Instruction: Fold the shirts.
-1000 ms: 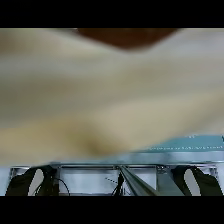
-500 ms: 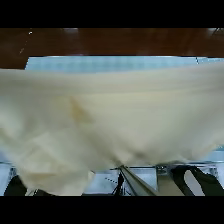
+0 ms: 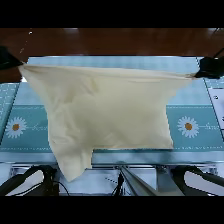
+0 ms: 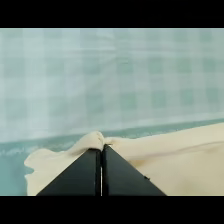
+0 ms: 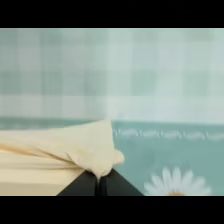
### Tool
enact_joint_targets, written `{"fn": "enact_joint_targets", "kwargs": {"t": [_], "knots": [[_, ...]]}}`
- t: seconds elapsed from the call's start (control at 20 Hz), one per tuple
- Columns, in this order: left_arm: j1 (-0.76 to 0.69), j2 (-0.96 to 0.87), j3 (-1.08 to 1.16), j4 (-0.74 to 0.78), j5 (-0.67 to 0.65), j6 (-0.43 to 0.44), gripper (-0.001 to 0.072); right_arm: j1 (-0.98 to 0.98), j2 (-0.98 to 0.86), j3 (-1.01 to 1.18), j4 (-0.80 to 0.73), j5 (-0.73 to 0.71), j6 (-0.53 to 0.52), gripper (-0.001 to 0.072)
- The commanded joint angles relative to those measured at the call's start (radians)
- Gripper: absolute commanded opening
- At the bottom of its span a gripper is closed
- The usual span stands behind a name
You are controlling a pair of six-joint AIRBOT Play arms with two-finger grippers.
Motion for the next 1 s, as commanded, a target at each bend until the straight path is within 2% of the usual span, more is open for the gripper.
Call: {"fn": "enact_joint_targets", "kwargs": {"t": [0.0, 0.15, 0.3, 0.45, 0.65, 0.75, 0.95], "knots": [[-0.068, -0.201, -0.020, -0.016, 0.214, 0.030, 0.0019, 0.006, -0.167, -0.011, 0.088, -0.282, -0.003, 0.0025], [-0.102, -0.296, -0.020, -0.018, 0.406, 0.036, 0.0020, 0.005, -0.251, -0.011, 0.119, -0.495, -0.003, 0.0025], [-0.134, -0.391, -0.020, -0.025, 0.540, 0.037, 0.0020, 0.006, -0.325, -0.011, 0.166, -0.629, 0.001, 0.0026], [-0.157, -0.485, -0.020, -0.025, 0.556, 0.036, 0.0020, 0.005, -0.384, -0.011, 0.184, -0.657, 0.001, 0.0026], [-0.159, -0.541, -0.020, -0.024, 0.538, 0.036, 0.0020, 0.005, -0.419, -0.011, 0.185, -0.616, 0.001, 0.0026], [-0.146, -0.535, 0.000, -0.024, 0.460, 0.036, 0.0021, 0.003, -0.397, -0.011, 0.182, -0.544, 0.000, 0.0026], [-0.095, -0.534, 0.076, -0.023, -0.010, 0.036, 0.0021, -0.002, -0.314, -0.011, 0.169, -0.214, -0.012, 0.0027]]}}
